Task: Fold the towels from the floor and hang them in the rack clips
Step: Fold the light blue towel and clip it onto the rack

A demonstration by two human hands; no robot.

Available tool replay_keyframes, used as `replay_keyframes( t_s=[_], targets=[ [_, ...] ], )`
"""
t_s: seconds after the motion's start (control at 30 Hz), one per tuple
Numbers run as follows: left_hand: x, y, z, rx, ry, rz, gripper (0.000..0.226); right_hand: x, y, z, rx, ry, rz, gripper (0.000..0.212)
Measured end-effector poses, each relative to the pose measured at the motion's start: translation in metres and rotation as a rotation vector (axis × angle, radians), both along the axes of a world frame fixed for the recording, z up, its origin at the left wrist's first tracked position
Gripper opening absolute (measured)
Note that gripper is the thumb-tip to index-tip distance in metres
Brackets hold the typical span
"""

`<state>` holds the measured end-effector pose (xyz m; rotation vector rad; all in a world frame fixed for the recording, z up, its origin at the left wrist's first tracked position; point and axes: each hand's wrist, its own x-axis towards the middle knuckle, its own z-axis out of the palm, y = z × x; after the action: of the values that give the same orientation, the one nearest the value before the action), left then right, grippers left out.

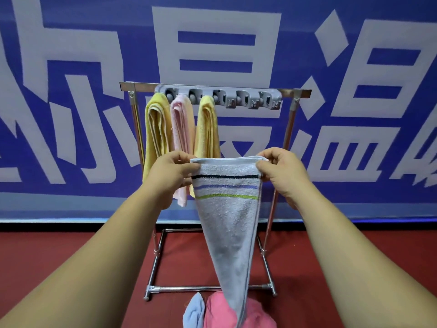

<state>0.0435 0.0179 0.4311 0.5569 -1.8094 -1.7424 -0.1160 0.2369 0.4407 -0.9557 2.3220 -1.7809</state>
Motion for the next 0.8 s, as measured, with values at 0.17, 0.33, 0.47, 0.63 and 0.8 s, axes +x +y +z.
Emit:
replay_keyframes(
  t_s=[0.17, 0.33, 0.47, 0.63, 0.8],
  targets=[
    [0.003, 0.009, -0.006, -0.057, 0.052, 0.038, 0.011, 0.001, 0.008, -0.006, 0.032, 0.100, -0.059, 0.012],
    [0.002, 0.010, -0.010, -0.107, 0.048, 0.073, 0.010, 0.000, 0.010, -0.015, 0.108, 0.121, -0.091, 0.013],
    [0.003, 0.009, -0.008, -0.110, 0.052, 0.072, 0.010, -0.001, 0.008, -0.018, 0.091, 0.120, -0.103, 0.013],
    [0.003, 0.009, -0.013, -0.095, 0.018, 0.101, 0.016, 0.001, 0.002, -0.021, 0.113, 0.110, -0.085, 0.012],
    [0.007, 0.015, -0.016, -0.108, 0.018, 0.164, 0.011, 0.005, -0.004, -0.025, 0.071, 0.047, -0.084, 0.007]
  ],
)
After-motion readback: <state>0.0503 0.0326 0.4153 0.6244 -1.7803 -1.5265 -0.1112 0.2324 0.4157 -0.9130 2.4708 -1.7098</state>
